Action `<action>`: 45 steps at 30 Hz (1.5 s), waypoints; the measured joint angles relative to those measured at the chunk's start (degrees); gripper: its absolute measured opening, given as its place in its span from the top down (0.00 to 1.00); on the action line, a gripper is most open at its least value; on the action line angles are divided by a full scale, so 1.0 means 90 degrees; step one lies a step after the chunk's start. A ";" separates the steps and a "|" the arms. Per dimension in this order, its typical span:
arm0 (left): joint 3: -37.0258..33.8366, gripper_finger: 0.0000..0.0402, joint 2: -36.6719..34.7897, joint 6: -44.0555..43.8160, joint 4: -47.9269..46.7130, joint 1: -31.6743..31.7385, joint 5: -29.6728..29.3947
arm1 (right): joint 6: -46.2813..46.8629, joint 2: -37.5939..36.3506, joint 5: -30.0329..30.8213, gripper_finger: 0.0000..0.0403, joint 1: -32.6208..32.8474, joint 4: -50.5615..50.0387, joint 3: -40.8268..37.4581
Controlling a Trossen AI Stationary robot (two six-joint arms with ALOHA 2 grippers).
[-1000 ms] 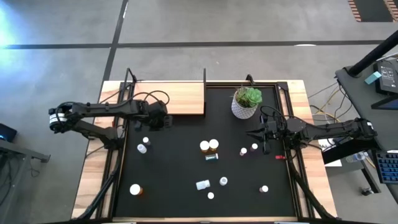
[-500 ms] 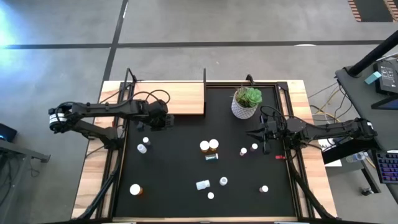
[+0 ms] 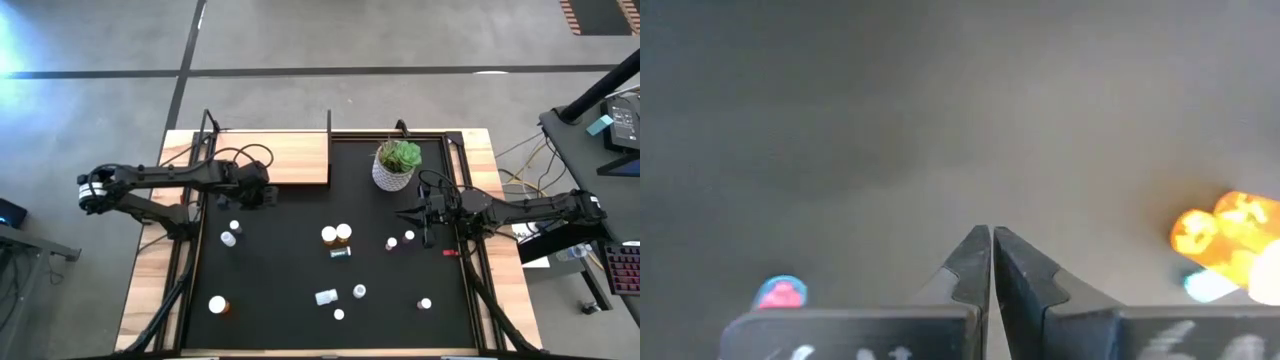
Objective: Pick and place medicine bottles onto shelf by color
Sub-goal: Put the top left blue pill bottle on the shelf
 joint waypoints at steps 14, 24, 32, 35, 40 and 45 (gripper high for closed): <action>0.0000 1.00 -0.0014 -0.0362 -0.0104 0.0002 -0.0395 | -0.0001 0.0000 -0.0001 0.94 0.0000 -0.0001 0.0000; -0.0005 0.78 -0.0014 -0.0373 -0.0304 -0.0002 -0.0390 | 0.0000 0.0000 -0.0001 0.94 0.0000 -0.0001 -0.0001; 0.0018 0.53 -0.0014 -0.0372 -0.0950 -0.0001 -0.0396 | -0.0001 0.0000 -0.0001 0.94 0.0000 0.0000 0.0000; 0.0073 0.45 -0.0014 -0.0380 -0.1288 -0.0002 -0.0397 | 0.0000 0.0000 -0.0002 0.94 0.0000 -0.0002 -0.0001; 0.0063 0.34 -0.0014 -0.0448 -0.1491 -0.0008 -0.0304 | -0.0002 0.0000 0.0000 0.94 0.0000 0.0000 -0.0001; 0.0061 0.30 -0.0015 -0.1043 -0.2027 -0.0087 -0.0200 | 0.0000 0.0000 -0.0002 0.94 0.0000 0.0000 0.0000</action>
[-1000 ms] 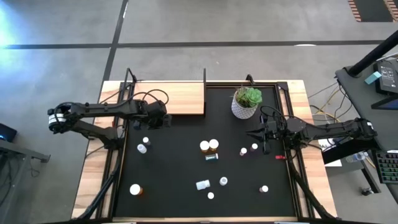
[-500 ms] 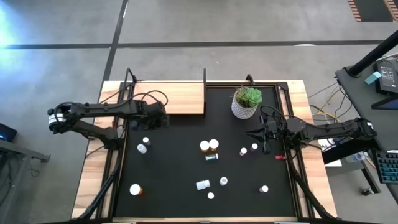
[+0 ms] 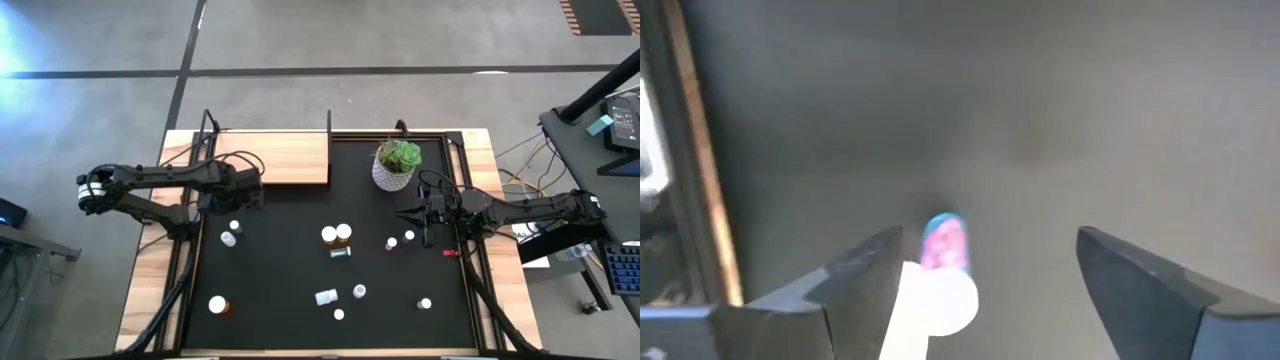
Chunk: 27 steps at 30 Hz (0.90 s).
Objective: Pick and place medicine bottles onto shelf by color
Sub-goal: Put the top left blue pill bottle on the shelf
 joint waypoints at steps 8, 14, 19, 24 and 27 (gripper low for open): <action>-0.0091 0.29 0.0020 -0.1179 -0.0063 -0.0337 0.0214 | -0.0002 0.0000 0.0002 0.94 0.0000 0.0000 -0.0002; -0.0112 0.29 0.0020 -0.2110 -0.0062 -0.0640 0.0218 | -0.0002 0.0000 -0.0001 0.94 0.0000 0.0000 -0.0002; -0.0122 0.29 0.0024 -0.2546 0.0006 -0.0810 0.0212 | 0.0000 0.0000 0.0002 0.94 0.0000 -0.0002 -0.0001; -0.0311 0.29 0.0064 -0.2674 0.0150 -0.0888 0.0208 | -0.0001 0.0000 -0.0001 0.94 0.0000 0.0000 0.0000; -0.0545 0.29 0.0054 -0.2674 0.0399 -0.0887 0.0205 | -0.0001 0.0000 0.0000 0.94 0.0000 0.0000 -0.0002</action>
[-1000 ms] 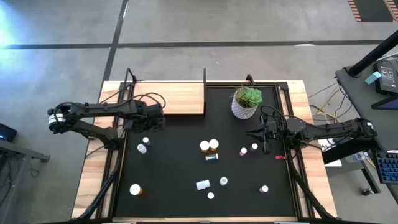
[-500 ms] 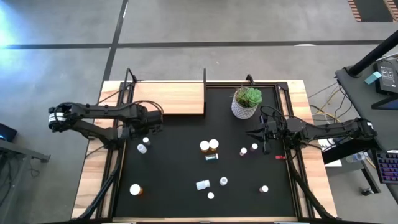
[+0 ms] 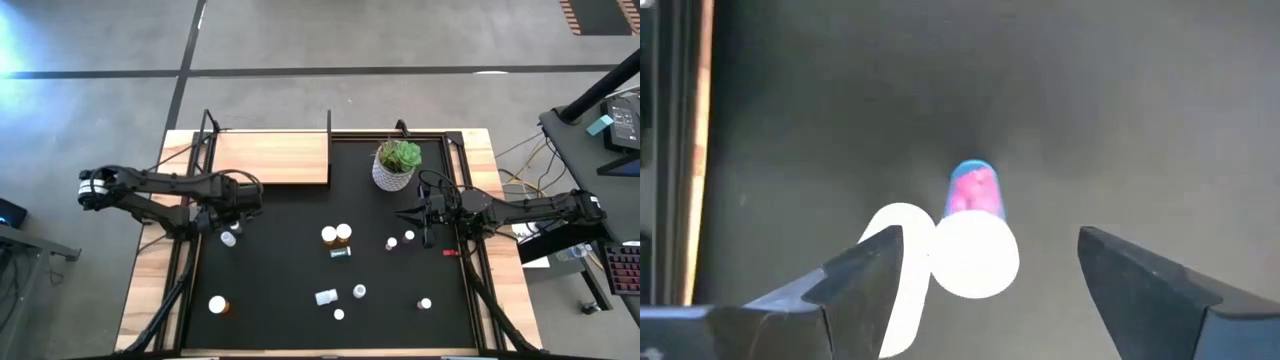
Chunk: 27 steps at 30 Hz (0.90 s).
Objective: Pick and place medicine bottles onto shelf by color
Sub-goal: Put the top left blue pill bottle on the shelf
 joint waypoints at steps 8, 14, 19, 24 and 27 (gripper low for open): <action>-0.0059 0.30 0.0008 -0.0002 0.0036 0.0004 -0.0074 | 0.0000 0.0000 0.0001 0.94 0.0000 -0.0002 0.0001; -0.0093 0.37 0.0022 0.0000 0.0094 0.0005 -0.0079 | -0.0001 0.0000 0.0001 0.94 0.0000 -0.0002 0.0001; -0.0111 0.50 0.0146 0.0001 0.0097 0.0005 -0.0079 | -0.0001 0.0000 0.0000 0.94 0.0000 -0.0001 0.0000; -0.0113 0.63 0.0298 0.0002 0.0102 0.0005 -0.0079 | 0.0001 0.0000 0.0001 0.94 0.0000 0.0000 0.0000; -0.0114 0.69 0.0362 0.0003 0.0123 0.0005 -0.0079 | 0.0001 0.0000 0.0000 0.94 0.0000 -0.0001 0.0000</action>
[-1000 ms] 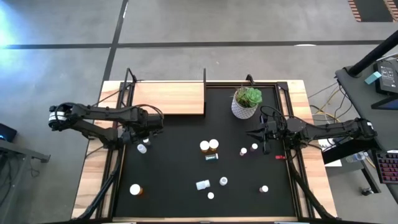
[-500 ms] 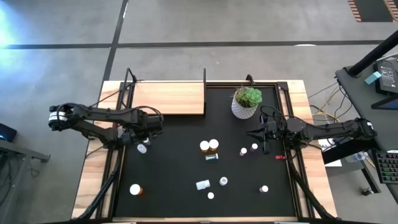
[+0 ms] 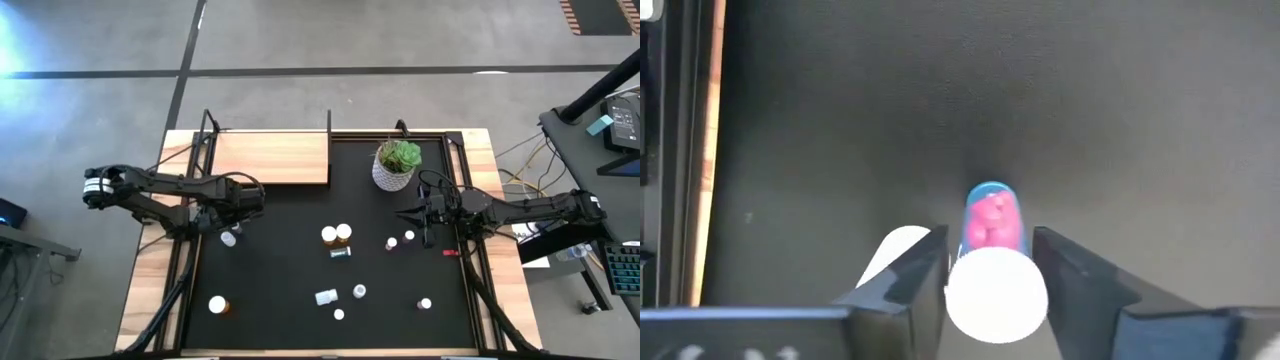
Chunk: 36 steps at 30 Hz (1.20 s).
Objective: Pick and place medicine bottles onto shelf by color
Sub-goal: Put the top left blue pill bottle on the shelf
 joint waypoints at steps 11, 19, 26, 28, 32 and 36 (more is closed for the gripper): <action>0.0028 0.77 0.0010 0.0004 0.0039 0.0000 0.0002 | -0.0001 0.0000 0.0000 0.94 0.0000 0.0002 0.0002; 0.0453 0.76 -0.0004 0.0029 -0.0047 0.0014 -0.0322 | -0.0002 0.0000 0.0000 0.94 0.0000 0.0002 0.0002; 0.1076 0.76 -0.0022 0.0067 -0.0554 0.0207 -0.1166 | -0.0002 0.0000 0.0001 0.94 0.0000 0.0002 0.0002; 0.1296 0.76 -0.0026 0.0070 -0.0677 0.0372 -0.1353 | -0.0002 0.0000 -0.0001 0.94 0.0000 0.0001 0.0002; 0.1619 0.76 -0.0029 0.0724 -0.0827 0.0883 -0.1549 | 0.0000 0.0000 -0.0001 0.94 0.0000 0.0001 0.0000; 0.1875 0.76 -0.0012 0.1455 -0.0825 0.1558 -0.1561 | -0.0001 0.0000 0.0000 0.94 0.0000 0.0001 0.0002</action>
